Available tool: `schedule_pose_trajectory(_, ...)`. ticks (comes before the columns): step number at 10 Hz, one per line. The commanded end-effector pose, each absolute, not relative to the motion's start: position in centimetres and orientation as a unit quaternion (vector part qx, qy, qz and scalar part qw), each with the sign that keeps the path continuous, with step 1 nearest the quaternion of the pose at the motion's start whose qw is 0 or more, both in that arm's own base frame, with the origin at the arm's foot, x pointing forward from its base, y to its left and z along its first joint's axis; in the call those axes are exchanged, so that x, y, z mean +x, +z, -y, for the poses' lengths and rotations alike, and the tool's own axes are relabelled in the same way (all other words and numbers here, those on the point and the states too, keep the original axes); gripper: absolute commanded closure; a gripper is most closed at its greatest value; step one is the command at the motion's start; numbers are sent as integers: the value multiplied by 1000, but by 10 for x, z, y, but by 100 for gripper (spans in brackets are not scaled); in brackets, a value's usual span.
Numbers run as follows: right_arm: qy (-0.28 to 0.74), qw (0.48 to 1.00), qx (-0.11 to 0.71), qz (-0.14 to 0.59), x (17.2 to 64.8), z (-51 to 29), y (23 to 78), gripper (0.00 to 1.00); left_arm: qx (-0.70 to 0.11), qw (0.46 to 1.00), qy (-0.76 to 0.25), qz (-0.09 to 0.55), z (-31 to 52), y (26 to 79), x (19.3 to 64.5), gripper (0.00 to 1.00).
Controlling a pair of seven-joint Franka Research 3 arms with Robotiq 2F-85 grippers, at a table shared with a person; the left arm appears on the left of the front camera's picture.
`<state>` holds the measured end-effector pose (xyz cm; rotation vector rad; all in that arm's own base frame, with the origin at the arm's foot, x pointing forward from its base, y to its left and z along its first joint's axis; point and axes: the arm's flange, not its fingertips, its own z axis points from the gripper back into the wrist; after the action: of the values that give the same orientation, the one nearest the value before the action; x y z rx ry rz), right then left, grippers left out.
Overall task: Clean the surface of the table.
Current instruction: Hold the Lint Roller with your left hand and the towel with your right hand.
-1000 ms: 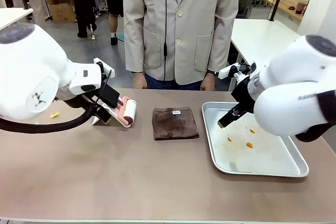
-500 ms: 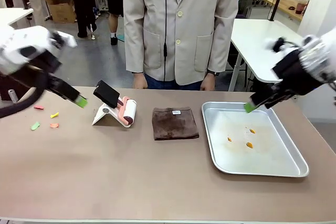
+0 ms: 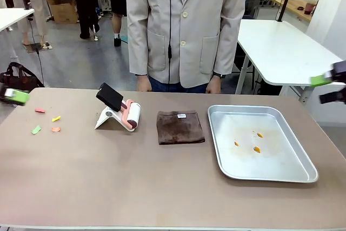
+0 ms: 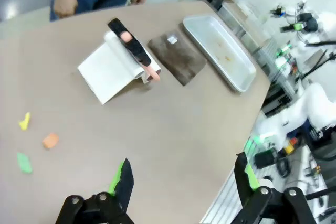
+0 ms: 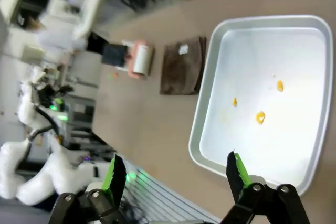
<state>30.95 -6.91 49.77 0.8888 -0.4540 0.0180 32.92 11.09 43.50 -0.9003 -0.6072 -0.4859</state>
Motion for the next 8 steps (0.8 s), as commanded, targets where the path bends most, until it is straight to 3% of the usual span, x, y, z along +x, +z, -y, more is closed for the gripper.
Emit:
schedule_pose_trajectory(1, -28, 839, 485, 244, 301, 107, 465, 0, -468, 816, -186, 283, -150, 425, 355, 0)
schedule_pose_trajectory(2, -63, 824, 503, 255, 298, 125, 453, 0, -483, 810, -171, 286, -174, 424, 369, 0)
schedule_pose_trajectory(6, -86, 795, 538, 265, 286, 169, 419, 0, -527, 786, -78, 314, -194, 373, 316, 0)
schedule_pose_trajectory(8, -91, 796, 533, 273, 283, 168, 415, 0, -527, 784, -73, 320, -189, 377, 320, 0)
